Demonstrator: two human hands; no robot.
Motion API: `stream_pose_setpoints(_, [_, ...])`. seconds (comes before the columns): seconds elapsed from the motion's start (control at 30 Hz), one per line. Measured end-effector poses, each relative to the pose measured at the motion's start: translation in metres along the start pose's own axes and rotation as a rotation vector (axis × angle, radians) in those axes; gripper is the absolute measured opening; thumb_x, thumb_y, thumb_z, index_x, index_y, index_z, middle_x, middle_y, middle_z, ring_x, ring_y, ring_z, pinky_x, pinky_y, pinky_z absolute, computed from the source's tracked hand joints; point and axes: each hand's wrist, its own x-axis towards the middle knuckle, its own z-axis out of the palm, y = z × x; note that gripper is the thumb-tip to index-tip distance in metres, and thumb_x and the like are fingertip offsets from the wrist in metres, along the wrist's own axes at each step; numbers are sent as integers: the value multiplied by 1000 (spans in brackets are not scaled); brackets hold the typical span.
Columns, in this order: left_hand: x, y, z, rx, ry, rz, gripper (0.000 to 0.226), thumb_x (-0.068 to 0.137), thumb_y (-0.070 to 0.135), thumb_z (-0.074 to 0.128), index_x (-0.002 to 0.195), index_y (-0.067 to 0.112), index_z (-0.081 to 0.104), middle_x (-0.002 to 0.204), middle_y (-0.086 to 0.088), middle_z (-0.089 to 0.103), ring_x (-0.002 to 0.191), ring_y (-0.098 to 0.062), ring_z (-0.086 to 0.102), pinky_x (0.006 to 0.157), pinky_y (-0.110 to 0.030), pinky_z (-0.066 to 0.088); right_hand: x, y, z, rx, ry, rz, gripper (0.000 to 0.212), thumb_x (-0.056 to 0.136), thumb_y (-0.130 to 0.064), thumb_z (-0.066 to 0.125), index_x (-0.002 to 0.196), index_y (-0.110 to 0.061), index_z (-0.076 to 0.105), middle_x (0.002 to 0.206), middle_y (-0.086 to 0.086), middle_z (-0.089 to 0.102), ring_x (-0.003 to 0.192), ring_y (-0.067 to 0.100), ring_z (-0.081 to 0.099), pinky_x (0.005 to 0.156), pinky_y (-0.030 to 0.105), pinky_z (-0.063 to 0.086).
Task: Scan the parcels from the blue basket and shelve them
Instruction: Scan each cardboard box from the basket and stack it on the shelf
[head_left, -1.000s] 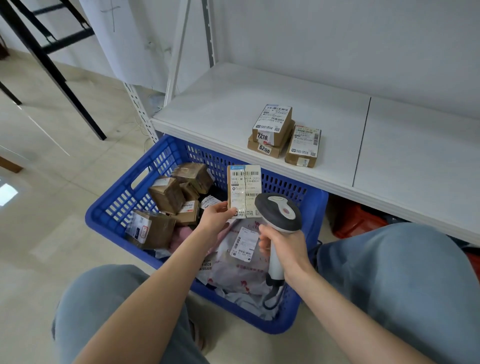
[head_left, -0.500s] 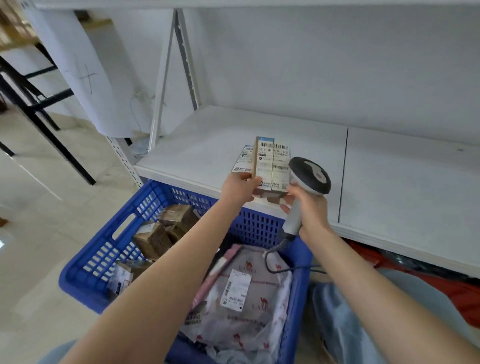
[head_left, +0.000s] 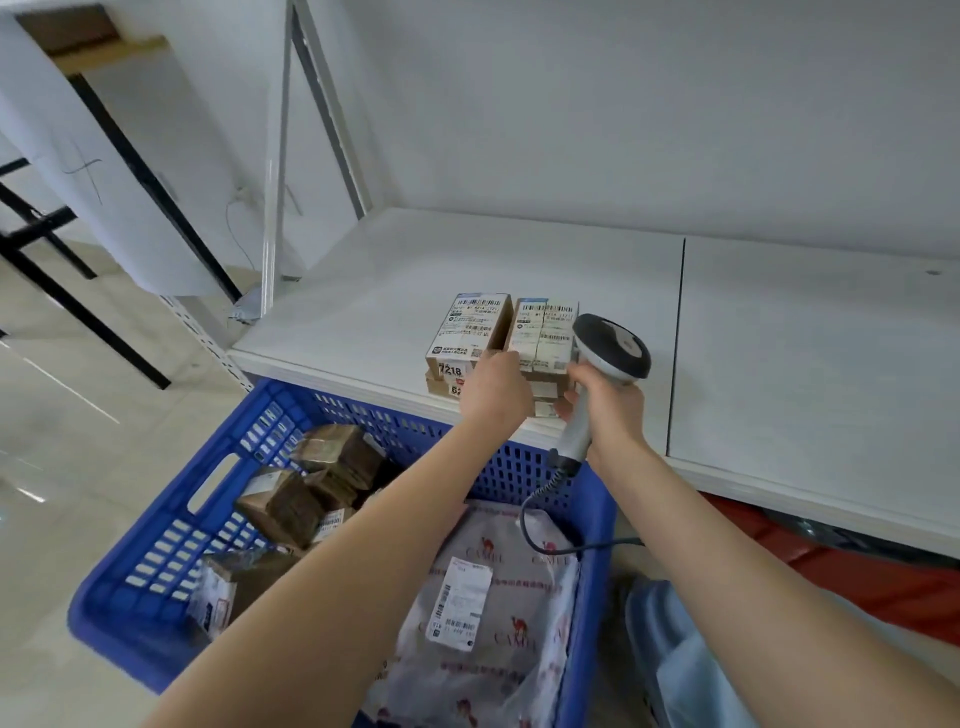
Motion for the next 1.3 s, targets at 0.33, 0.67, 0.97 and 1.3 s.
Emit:
stream_pose_setpoints(0.33, [-17,-17,27,442,58,365,88,88,-3,48,152,14,-9,160,-8,-13,147,-24,-14,115,-34,-9,-3,-17,-6,32,-13,28,8,81,-11,71,84,-16,66,83,2,67,85,21,63,90,42,53])
stream_pose_setpoints(0.67, [34,6,41,544,-111,406,97,87,13,54,150,16,-20,157,-11,-22,145,-31,-19,118,-42,-6,20,-32,-27,21,-4,19,15,82,-13,71,96,-15,65,85,1,64,82,18,60,97,47,50])
stream_pose_setpoints(0.97, [123,24,35,517,-152,408,94,87,8,52,151,15,-17,158,-14,-20,146,-32,-17,120,-44,-2,54,-37,-11,121,-105,34,12,85,-6,67,96,-11,68,78,5,74,86,26,70,79,38,56])
stream_pose_setpoints(1.3, [202,45,33,510,-150,413,93,86,15,59,152,14,-7,159,-15,-9,146,-35,-8,120,-45,3,77,-52,-4,130,-88,-45,12,87,-5,65,98,-9,68,93,8,71,84,26,70,70,31,55])
